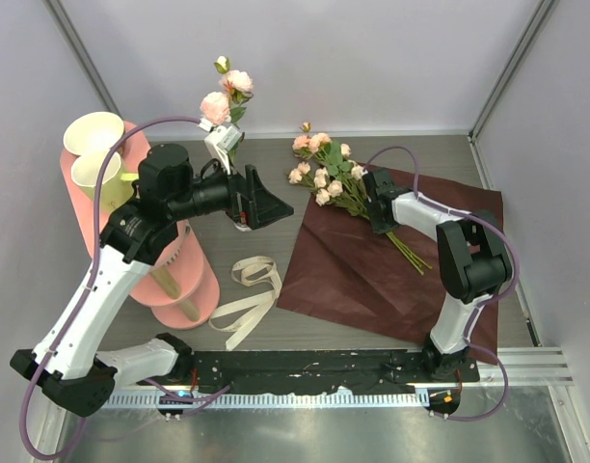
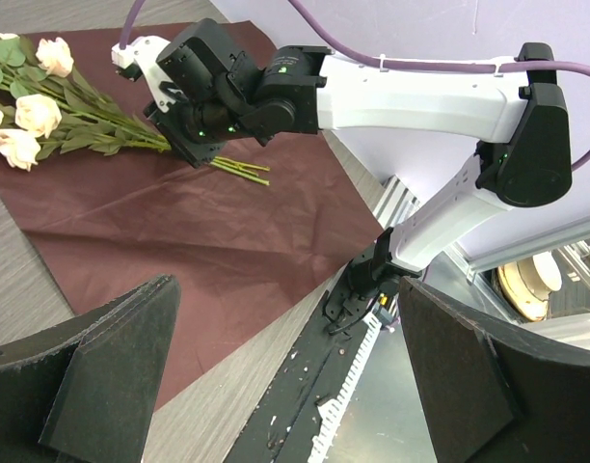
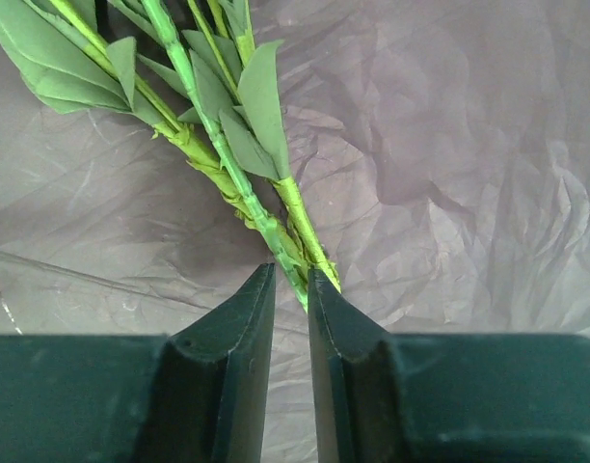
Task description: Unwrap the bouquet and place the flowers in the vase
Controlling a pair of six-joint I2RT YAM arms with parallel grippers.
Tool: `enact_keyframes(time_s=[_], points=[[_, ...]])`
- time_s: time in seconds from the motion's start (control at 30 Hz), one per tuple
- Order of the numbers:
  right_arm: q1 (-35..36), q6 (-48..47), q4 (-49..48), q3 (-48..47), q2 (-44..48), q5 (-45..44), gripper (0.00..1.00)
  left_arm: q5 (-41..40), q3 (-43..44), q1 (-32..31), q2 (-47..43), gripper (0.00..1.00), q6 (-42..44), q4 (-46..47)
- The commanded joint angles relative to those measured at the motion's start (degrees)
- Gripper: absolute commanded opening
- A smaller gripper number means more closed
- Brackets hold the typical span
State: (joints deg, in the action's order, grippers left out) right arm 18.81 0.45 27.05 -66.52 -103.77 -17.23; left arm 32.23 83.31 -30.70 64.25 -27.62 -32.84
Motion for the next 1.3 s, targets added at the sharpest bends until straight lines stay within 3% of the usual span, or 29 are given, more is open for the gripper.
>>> enact_keyframes(time_s=[0.0,0.17,0.47,0.63,0.77,0.97,1.27], points=[[0.4,0.0,-1.3,-0.3,-0.2,1.3,0.23,1.6,0.1,0.2,-0.3,1.00,0.5,2.0],[0.7,0.3,-1.6,0.1,-0.1,2.7,0.16,1.6,-0.4,0.2,-0.4,1.00,0.4,2.3],[0.9,-0.1,-2.8,-0.1,-3.5,2.3,0.19,1.7,-1.0,0.2,-1.1,1.00,0.1,2.3],[2.5,-1.6,-3.8,-0.5,-3.6,0.6,0.16,1.4,-1.0,0.2,-1.2,1.00,-0.3,2.1],[5.8,-1.9,-3.6,-0.9,0.7,-4.2,0.01,1.1,-1.0,0.2,-1.2,1.00,-0.5,2.1],[6.6,2.2,-2.0,-2.6,8.6,-5.3,0.01,0.5,-1.6,0.2,-0.1,1.00,-2.4,3.6],[6.6,6.8,-5.3,4.5,25.7,6.6,0.01,1.3,-3.2,0.2,4.1,0.99,-10.3,10.3]])
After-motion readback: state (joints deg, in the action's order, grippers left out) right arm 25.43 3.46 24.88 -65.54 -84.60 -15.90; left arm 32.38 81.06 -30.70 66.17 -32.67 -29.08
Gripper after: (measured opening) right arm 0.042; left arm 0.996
